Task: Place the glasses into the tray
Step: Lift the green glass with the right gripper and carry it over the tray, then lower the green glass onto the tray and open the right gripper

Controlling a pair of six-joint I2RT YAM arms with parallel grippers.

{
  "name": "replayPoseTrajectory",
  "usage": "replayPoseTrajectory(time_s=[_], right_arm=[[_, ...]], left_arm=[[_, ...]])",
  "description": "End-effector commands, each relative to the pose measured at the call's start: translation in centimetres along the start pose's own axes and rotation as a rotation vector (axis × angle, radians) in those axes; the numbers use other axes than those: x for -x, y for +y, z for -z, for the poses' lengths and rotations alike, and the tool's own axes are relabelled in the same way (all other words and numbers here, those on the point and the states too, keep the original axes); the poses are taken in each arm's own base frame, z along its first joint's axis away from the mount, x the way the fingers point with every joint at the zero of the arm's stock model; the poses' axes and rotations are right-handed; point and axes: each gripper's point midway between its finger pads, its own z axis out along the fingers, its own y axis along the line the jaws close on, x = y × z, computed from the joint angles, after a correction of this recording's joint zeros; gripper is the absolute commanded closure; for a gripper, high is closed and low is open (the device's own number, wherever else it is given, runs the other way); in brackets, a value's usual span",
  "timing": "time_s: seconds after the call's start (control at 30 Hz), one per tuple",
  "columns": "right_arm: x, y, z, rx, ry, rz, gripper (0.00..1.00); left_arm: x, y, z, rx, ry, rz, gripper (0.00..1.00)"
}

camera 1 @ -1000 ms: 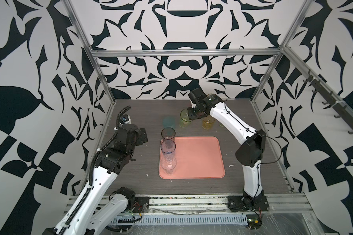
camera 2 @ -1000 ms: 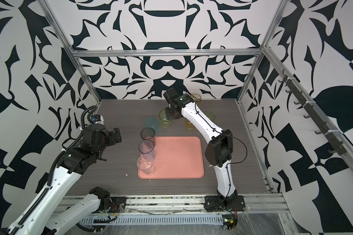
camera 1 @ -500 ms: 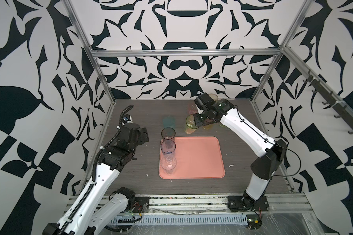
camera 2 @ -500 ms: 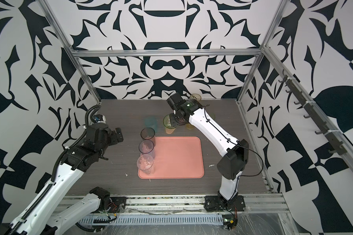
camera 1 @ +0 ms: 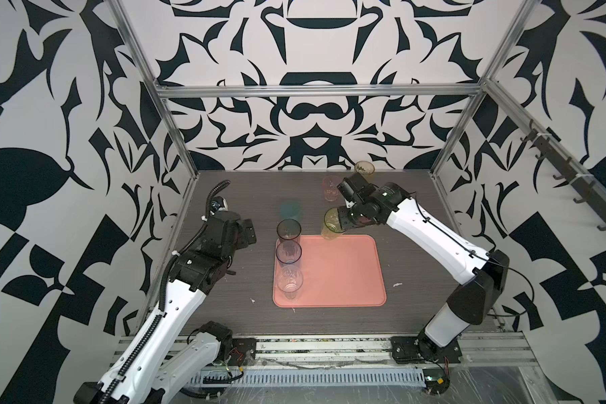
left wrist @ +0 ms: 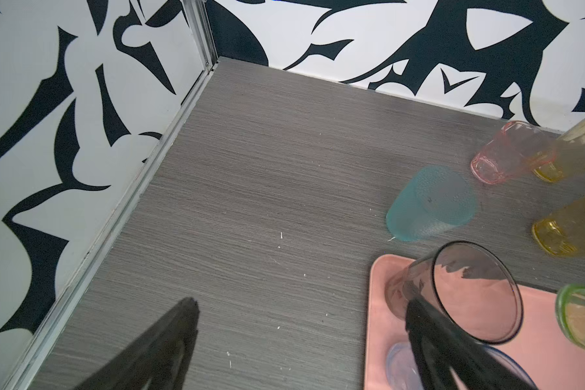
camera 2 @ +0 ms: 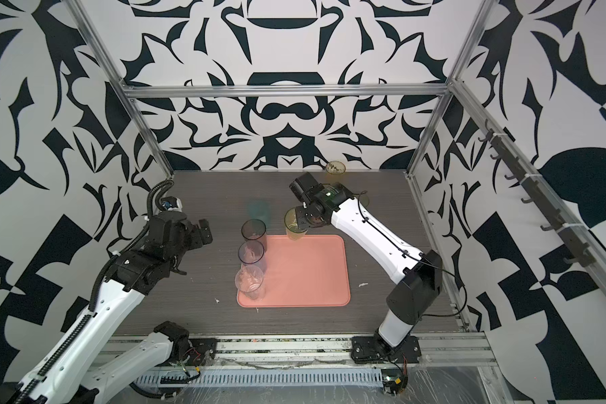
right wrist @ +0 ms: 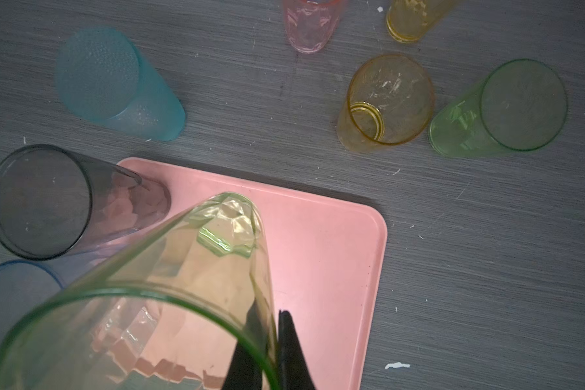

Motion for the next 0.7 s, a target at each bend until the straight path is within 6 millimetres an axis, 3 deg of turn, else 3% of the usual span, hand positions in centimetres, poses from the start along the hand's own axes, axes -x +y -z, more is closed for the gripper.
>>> replayPoseTrajectory(time_s=[0.0, 0.67], right_arm=[[0.5, -0.2, 0.8, -0.019, -0.048, -0.025, 1.0], [-2.1, 0.3, -4.8, -0.061, 0.084, -0.019, 1.0]], left_arm=[[0.0, 0.0, 0.1, -0.007, -0.003, 0.018, 0.0], [-0.2, 0.1, 0.1, -0.002, 0.003, 0.014, 0.01]])
